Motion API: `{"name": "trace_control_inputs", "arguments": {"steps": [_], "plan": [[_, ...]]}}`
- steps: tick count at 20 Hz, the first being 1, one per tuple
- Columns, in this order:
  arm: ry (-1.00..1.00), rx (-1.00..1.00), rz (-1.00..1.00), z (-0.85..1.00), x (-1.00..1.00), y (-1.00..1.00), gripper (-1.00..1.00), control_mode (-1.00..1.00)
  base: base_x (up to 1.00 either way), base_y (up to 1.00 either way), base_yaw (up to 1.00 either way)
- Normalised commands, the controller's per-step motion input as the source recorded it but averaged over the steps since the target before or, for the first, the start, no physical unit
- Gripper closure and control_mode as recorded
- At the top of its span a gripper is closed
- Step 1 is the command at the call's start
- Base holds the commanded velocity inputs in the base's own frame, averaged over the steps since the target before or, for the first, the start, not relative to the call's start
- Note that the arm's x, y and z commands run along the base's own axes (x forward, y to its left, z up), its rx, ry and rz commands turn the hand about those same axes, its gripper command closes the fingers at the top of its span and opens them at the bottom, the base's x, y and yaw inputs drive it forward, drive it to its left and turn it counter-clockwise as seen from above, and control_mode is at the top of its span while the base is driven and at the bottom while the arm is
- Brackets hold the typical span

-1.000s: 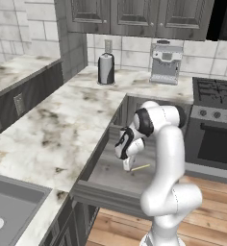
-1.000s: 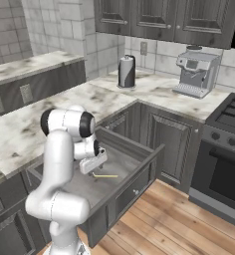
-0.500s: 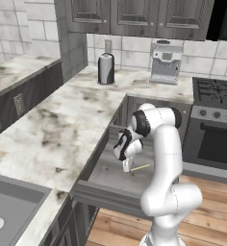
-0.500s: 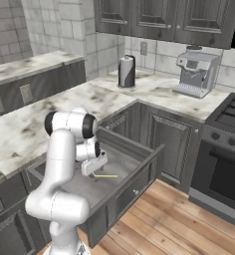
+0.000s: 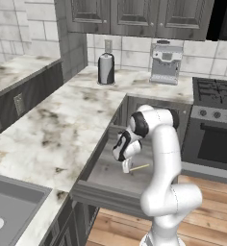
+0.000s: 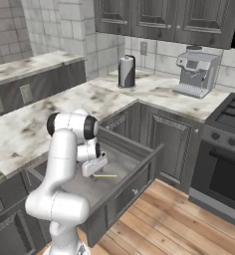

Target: Take a straw from the drawer in front and place it inside the glass cup on the dining counter.

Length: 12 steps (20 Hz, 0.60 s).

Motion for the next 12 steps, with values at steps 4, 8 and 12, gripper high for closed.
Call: {"name": "trace_control_inputs", "arguments": {"steps": [4,8,12], "plan": [[0.04,0.0,0.01,-0.28,0.0,0.02,1.0,-1.0,0.0,0.0,0.0],[0.01,0.0,0.01,-0.26,-0.15,0.0,1.0,-1.0,0.0,0.0,0.0],[0.0,0.0,0.0,-0.16,-0.23,0.0,1.0,-1.0,0.0,0.0,0.0]]}}
